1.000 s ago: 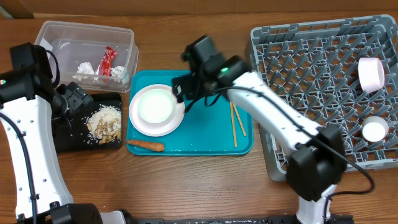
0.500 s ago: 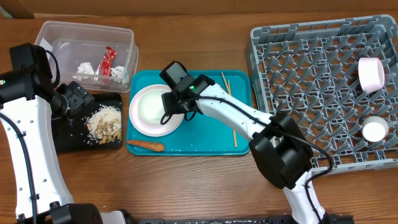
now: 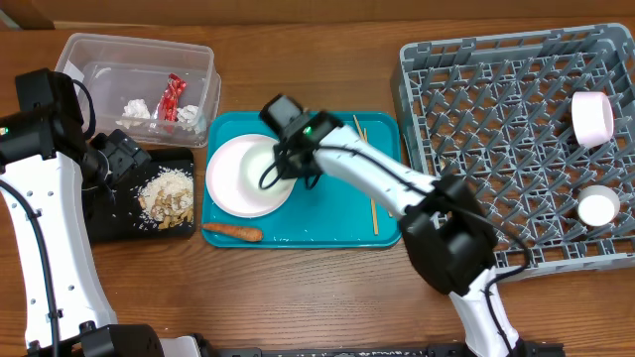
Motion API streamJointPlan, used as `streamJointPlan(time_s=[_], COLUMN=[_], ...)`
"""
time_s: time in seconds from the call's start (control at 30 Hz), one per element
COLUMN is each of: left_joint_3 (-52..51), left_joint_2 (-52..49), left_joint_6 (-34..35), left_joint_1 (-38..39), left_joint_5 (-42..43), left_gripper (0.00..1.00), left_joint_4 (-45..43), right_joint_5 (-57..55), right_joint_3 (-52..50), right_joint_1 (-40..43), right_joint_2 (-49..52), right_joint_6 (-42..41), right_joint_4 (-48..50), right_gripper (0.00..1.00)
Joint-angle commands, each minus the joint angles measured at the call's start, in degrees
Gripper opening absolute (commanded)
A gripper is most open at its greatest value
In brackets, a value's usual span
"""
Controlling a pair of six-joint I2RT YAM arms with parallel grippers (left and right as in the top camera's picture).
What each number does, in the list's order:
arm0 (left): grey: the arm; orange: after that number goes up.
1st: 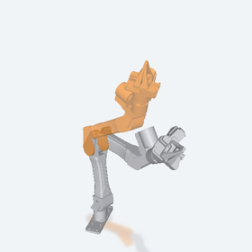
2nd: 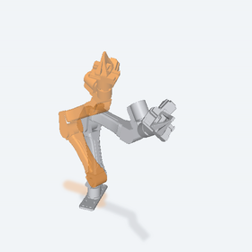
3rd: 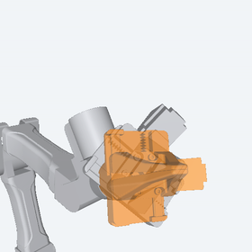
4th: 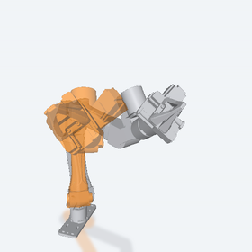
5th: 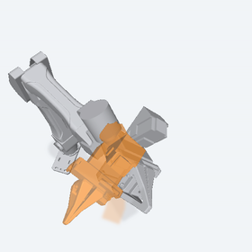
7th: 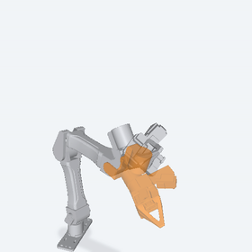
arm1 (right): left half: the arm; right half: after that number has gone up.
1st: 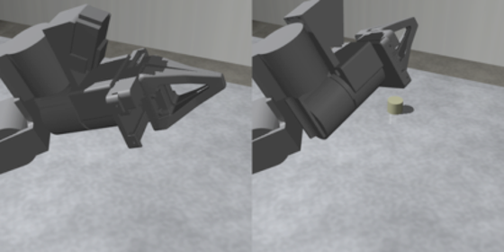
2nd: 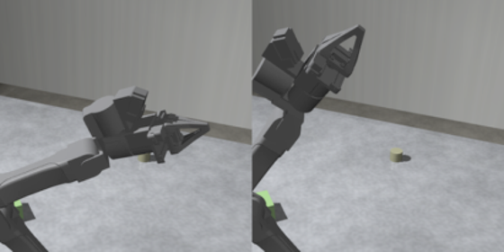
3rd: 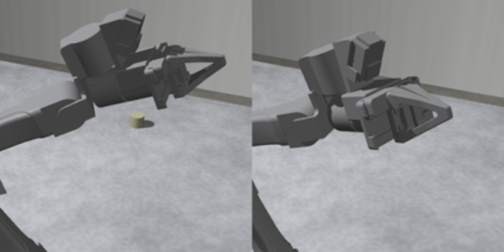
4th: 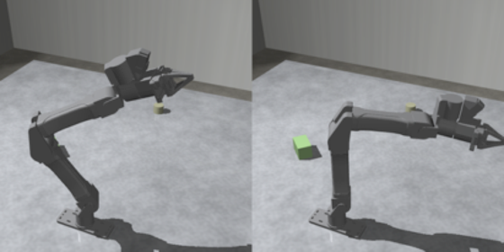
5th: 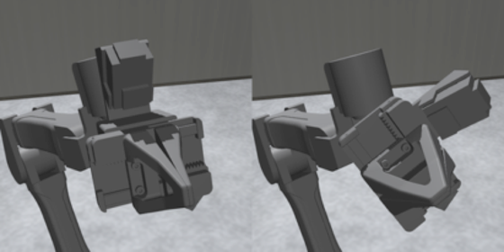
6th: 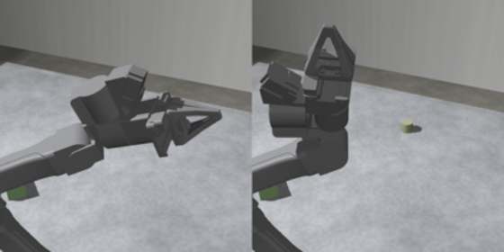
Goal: Sort waste into correct bins and load items into the dishwasher
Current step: 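Set the bowl upside down in the rack's back right area and release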
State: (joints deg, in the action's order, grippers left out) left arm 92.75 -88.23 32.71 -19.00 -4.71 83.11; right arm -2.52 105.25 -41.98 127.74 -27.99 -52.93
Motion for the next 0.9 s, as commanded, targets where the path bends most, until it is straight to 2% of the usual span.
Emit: streamJointPlan(time_s=[0.0, 0.27, 0.3, 0.4, 0.5, 0.7, 0.87], left_joint_3=[0.72, 0.72, 0.72, 0.72, 0.72, 0.72, 0.72], left_joint_2=[0.13, 0.13, 0.13, 0.13, 0.13, 0.13, 0.13], left_joint_6=[0.72, 0.74, 0.74, 0.74, 0.74, 0.74, 0.74], left_joint_1=[-0.2, -0.2, -0.2, -0.2, -0.13, -0.09, -0.09], left_joint_5=[0.28, 0.28, 0.28, 0.28, 0.31, 0.31, 0.31], left_gripper=[1.0, 1.0, 1.0, 1.0, 1.0, 1.0, 1.0], left_joint_4=[-0.13, -0.68, -0.81, -1.07, -1.29, -1.38, -1.49], right_joint_5=[-14.16, -49.05, -58.8, -69.55, -72.43, -72.61, -72.43], right_joint_3=[7.43, 8.52, 8.48, 7.23, 5.33, 0.72, -2.03], right_joint_1=[4.5, 16.74, 20.59, 26.4, 31.76, 40.13, 41.64], right_joint_2=[-10.82, -19.96, -20.0, -19.96, -19.87, -17.18, -13.07], right_joint_6=[4.04, 3.78, 1.33, -5.05, -9.16, -9.57, -9.57], right_joint_4=[-3.89, -13.16, -15.65, -18.58, -19.39, -17.38, -16.15], right_gripper=[0.04, 0.04, 0.04, 0.04, 0.04, 0.04, 0.04])
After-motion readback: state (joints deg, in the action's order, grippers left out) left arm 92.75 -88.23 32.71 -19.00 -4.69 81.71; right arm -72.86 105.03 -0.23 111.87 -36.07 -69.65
